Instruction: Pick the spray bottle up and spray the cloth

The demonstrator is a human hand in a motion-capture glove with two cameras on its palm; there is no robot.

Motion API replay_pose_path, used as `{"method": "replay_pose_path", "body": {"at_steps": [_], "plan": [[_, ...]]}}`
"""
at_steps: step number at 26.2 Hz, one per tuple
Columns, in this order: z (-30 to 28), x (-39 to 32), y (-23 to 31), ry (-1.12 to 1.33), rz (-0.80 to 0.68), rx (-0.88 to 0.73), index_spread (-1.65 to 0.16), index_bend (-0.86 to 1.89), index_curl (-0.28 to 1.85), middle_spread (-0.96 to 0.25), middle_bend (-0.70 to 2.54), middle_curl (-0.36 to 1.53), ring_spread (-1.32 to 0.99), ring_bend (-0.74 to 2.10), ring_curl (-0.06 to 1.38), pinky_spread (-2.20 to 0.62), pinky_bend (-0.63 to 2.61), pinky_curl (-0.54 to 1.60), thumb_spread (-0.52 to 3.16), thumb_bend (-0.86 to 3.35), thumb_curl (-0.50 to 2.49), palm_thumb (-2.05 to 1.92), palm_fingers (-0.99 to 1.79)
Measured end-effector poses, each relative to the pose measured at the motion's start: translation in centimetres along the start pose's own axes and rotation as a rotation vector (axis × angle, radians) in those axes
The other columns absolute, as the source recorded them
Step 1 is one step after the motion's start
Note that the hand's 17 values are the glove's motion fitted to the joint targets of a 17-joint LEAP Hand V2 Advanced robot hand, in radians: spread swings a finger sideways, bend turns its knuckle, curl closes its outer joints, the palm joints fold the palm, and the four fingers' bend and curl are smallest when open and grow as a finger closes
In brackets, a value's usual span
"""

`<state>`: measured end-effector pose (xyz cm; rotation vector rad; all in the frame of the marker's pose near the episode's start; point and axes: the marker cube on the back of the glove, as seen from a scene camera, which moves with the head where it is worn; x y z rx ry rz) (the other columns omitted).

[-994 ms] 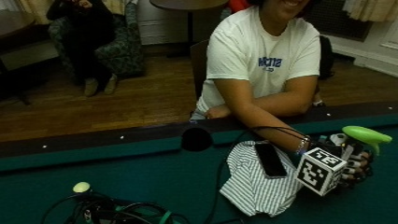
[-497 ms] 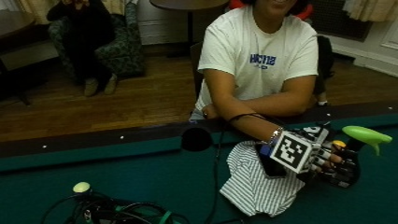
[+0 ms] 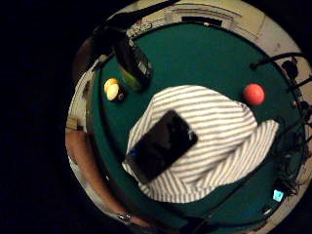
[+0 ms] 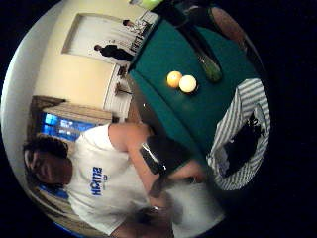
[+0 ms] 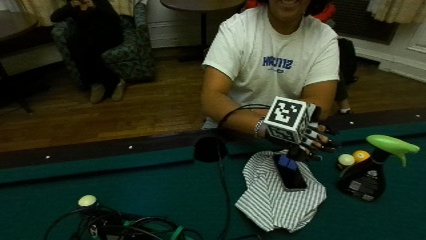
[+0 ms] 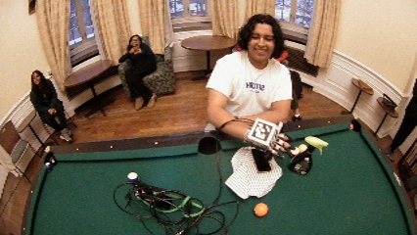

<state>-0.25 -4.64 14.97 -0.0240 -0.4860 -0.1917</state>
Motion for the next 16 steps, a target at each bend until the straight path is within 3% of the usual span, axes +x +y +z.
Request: {"method": "replay_pose_path", "body": {"at_steps": [16], "plan": [[-3.4,-3.4,5.4,0.193,-0.118,-0.079,-0.46,0.15,0.35,-0.13,0.17,0.32,-0.17,0.20,0.30,0.19,0.29,0.36,0.92,-0.04,0.38,0.34,0.37]]}}
